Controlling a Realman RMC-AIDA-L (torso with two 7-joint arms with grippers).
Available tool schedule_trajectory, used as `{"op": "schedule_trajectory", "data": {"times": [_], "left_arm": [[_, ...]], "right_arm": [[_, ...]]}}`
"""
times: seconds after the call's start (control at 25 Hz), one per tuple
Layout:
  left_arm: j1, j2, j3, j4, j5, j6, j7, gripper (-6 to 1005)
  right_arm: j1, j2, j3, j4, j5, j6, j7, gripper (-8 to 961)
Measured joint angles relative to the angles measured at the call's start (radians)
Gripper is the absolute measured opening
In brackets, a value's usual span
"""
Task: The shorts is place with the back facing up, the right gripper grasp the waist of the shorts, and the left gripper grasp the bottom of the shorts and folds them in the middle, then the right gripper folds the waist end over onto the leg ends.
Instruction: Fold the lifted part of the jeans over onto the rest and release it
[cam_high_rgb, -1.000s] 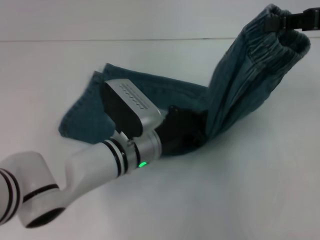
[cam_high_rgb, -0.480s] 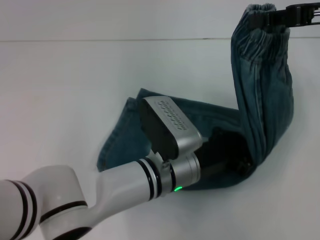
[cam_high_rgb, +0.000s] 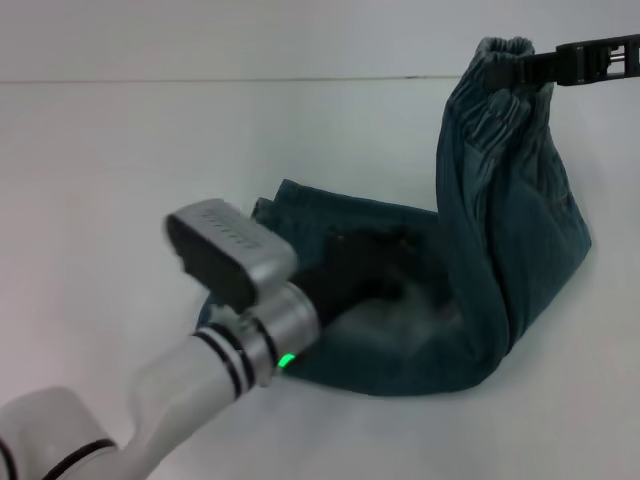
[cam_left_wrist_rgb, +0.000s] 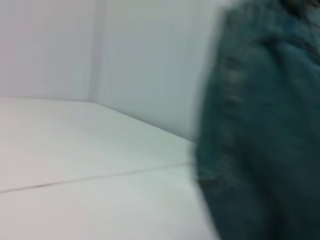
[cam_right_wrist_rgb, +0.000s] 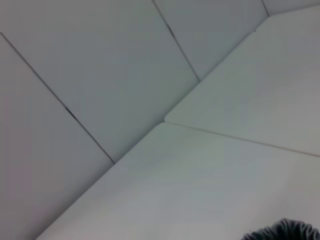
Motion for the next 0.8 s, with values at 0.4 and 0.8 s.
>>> {"op": "schedule_trajectory", "data": {"times": [0.4, 0.8], "left_arm": [[0.232, 0.004, -0.194, 0.153, -0.004, 0.412, 0.009, 384], [0.356, 0.009, -0.398, 0.253, -0.006, 0.570, -0.030, 720]], "right_arm": [[0.056, 0.023, -0.105, 0.058, -0.005, 0.017, -0.050, 88], [0.229, 0.097, -0.285, 0.225, -0.072, 0.171, -0.119, 97]]}}
